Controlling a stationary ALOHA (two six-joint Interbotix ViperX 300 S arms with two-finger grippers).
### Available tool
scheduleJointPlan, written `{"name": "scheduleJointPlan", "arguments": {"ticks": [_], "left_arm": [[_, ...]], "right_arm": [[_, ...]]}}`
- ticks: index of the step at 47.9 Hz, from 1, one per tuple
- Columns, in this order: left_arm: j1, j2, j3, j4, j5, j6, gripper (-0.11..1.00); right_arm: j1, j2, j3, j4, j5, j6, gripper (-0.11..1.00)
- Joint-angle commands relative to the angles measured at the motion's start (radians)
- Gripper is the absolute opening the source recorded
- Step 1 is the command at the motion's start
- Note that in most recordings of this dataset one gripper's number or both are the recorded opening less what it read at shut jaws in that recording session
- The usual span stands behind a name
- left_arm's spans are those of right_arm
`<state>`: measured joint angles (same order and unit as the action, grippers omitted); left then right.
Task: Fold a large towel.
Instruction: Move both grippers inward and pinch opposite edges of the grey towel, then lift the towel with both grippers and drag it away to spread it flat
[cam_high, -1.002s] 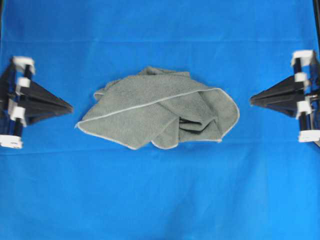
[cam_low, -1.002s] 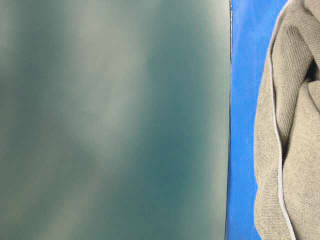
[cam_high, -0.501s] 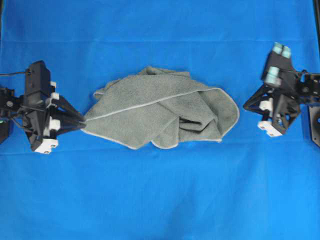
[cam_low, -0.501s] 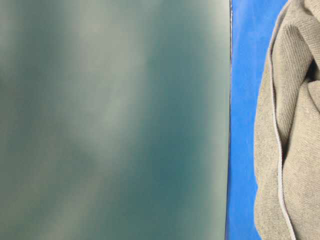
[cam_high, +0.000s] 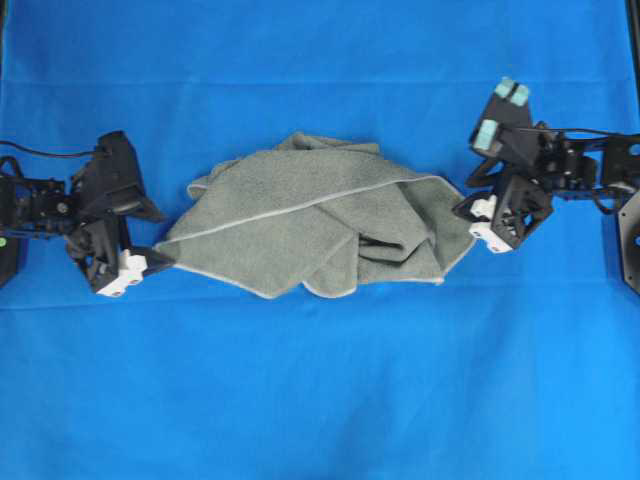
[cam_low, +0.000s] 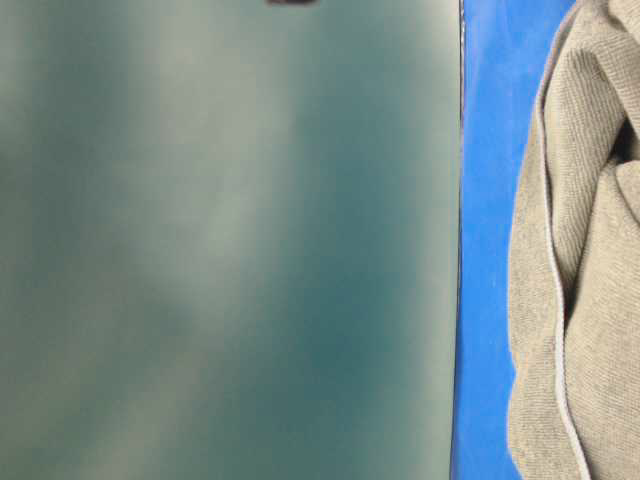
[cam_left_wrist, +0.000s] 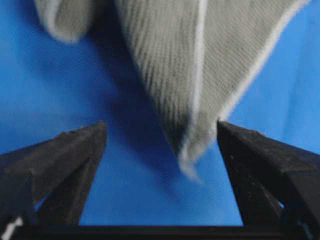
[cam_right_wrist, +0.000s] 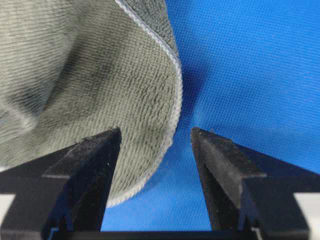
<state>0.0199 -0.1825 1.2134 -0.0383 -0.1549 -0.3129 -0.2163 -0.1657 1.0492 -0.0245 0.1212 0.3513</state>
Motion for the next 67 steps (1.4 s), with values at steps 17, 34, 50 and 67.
{"name": "scheduleJointPlan", "arguments": {"ticks": [17, 34, 50, 67], "left_arm": [[0.006, 0.014, -0.054, 0.002, 0.155, -0.015, 0.3], [0.048, -0.241, -0.143, 0.017, 0.443, 0.031, 0.01], [0.207, -0.657, -0.285, 0.017, 0.538, 0.172, 0.01], [0.456, -0.67, -0.515, 0.02, 0.549, 0.287, 0.01]], "right_arm": [[0.006, 0.041, -0.031, -0.005, 0.048, -0.008, 0.05], [0.011, -0.267, -0.067, -0.005, 0.23, -0.014, 0.02], [0.011, -0.603, -0.172, -0.121, 0.357, -0.015, 0.02], [-0.071, -0.689, -0.416, -0.36, 0.41, -0.009, 0.02]]}}
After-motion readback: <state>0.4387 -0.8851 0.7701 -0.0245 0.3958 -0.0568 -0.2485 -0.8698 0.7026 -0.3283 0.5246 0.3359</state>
